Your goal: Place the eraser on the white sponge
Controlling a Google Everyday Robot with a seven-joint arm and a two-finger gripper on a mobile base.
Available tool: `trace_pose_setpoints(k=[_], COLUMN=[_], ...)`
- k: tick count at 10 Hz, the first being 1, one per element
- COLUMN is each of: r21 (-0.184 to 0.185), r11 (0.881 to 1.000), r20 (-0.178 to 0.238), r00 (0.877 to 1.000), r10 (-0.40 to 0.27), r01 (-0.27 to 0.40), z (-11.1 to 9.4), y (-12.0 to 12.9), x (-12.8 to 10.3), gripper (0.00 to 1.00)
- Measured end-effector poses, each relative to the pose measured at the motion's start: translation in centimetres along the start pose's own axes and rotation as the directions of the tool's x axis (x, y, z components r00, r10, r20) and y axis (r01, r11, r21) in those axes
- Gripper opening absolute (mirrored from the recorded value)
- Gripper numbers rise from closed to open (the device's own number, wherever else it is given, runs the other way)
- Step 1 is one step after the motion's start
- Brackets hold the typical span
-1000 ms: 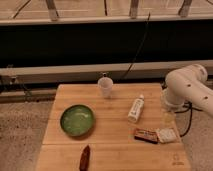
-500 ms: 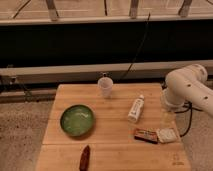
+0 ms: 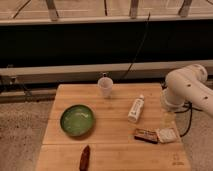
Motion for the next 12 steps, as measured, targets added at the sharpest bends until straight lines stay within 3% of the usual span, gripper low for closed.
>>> trace_pose_setpoints(k=[5, 7, 12], r21=[0.001, 0.001, -0.004], r11=[0.995, 0.991, 0.984], r20=[0.003, 0.011, 0.03], r00=[0.995, 0.991, 0.984], r10=[-0.096, -0.135, -0.176], r01=[0.096, 0.135, 0.176], z=[5.0, 5.9, 9.9], y=[1.6, 2.1, 3.3], x=[-2.1, -2.5, -3.3], gripper=[0.8, 0.8, 0.8])
